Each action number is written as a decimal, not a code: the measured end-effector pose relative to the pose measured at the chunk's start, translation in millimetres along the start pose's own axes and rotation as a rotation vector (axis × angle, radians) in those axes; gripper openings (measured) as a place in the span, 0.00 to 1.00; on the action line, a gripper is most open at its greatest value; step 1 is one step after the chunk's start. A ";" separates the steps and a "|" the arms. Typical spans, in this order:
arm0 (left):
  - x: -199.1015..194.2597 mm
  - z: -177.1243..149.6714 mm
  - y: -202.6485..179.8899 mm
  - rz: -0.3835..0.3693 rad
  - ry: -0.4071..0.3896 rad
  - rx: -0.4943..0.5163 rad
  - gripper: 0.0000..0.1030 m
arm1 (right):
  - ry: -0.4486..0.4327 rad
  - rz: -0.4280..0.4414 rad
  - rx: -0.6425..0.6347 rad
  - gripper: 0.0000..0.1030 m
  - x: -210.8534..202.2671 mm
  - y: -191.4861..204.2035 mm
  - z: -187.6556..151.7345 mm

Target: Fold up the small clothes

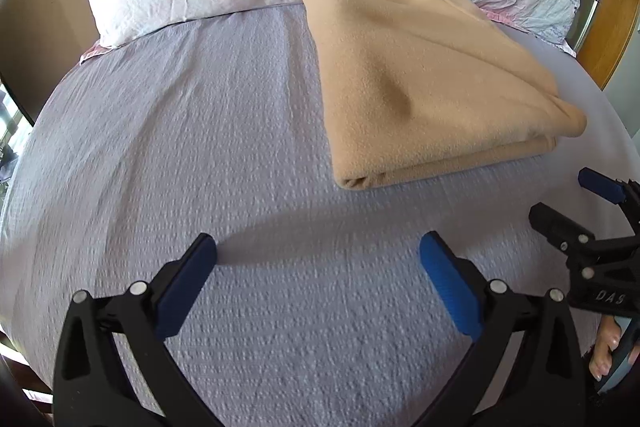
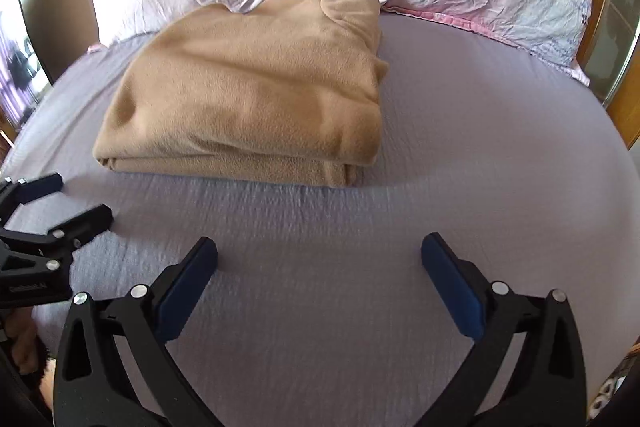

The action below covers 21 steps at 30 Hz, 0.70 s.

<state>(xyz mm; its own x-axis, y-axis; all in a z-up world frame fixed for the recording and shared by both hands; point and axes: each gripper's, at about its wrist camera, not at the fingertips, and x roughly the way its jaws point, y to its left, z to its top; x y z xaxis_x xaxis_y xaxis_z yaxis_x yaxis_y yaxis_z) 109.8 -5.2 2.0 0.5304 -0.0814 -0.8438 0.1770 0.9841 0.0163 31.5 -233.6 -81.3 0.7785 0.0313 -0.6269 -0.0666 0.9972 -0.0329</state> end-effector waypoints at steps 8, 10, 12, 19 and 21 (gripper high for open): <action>-1.5 -1.6 -0.8 -0.003 -0.018 -0.002 0.98 | 0.005 -0.006 0.017 0.99 0.0 -0.6 -0.1; -1.9 -2.2 -0.8 0.000 -0.024 -0.007 0.98 | 0.005 -0.005 0.017 0.99 -0.3 -0.7 -0.2; -1.9 -2.1 -1.0 0.003 -0.025 -0.010 0.98 | 0.005 -0.005 0.016 0.99 -0.2 -0.8 -0.1; -0.6 -0.2 -1.4 0.004 -0.009 -0.009 0.98 | 0.005 -0.005 0.016 0.99 0.0 -0.8 0.0; -0.3 -0.2 -1.2 0.004 -0.008 -0.009 0.98 | 0.005 -0.005 0.016 0.99 -0.1 -1.0 -0.1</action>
<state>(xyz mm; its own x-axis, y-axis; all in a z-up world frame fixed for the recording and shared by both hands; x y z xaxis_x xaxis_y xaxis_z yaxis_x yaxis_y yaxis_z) 109.2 -6.4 2.2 0.5380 -0.0786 -0.8393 0.1676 0.9857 0.0151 31.5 -234.6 -81.3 0.7756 0.0264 -0.6307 -0.0530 0.9983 -0.0234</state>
